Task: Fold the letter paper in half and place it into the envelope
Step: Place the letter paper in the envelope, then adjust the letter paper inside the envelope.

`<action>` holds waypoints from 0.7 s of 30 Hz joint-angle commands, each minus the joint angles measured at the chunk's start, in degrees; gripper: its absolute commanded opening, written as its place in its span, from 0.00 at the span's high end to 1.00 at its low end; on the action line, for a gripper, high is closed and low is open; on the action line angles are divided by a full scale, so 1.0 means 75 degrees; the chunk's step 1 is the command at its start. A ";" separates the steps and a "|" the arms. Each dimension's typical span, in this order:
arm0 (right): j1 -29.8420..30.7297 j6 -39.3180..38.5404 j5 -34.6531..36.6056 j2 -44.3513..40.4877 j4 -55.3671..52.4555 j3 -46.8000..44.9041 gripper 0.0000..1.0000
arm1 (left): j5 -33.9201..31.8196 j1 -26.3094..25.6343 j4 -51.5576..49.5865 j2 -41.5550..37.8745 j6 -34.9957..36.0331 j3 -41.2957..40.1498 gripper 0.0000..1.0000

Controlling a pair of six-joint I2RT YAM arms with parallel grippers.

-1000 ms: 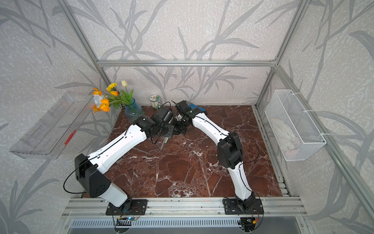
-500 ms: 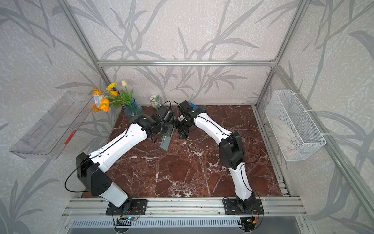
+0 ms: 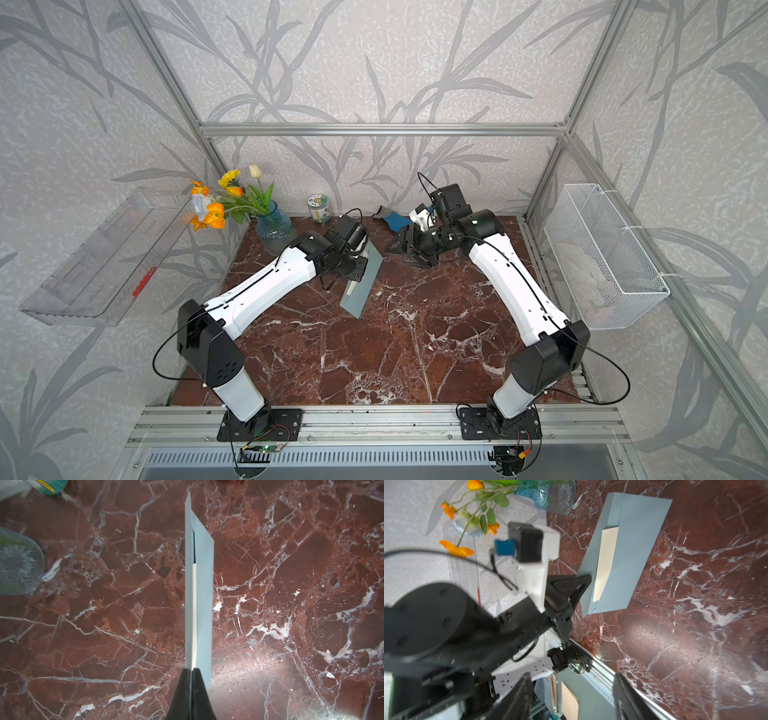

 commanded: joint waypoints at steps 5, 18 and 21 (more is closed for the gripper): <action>-0.0158 -0.0374 -0.0118 0.0296 0.0212 -0.0959 1.00 | 0.3189 0.0213 -0.0076 0.0726 -0.0592 0.0065 1.00; 0.0306 -0.0823 0.0734 0.1484 0.0844 -0.1242 1.00 | 0.4731 0.0368 0.1126 0.1188 -0.0733 -0.1089 1.00; 0.0564 -0.0838 0.0929 0.2023 0.1082 -0.1313 1.00 | 0.4720 0.0378 0.1600 0.1360 -0.0696 -0.1582 1.00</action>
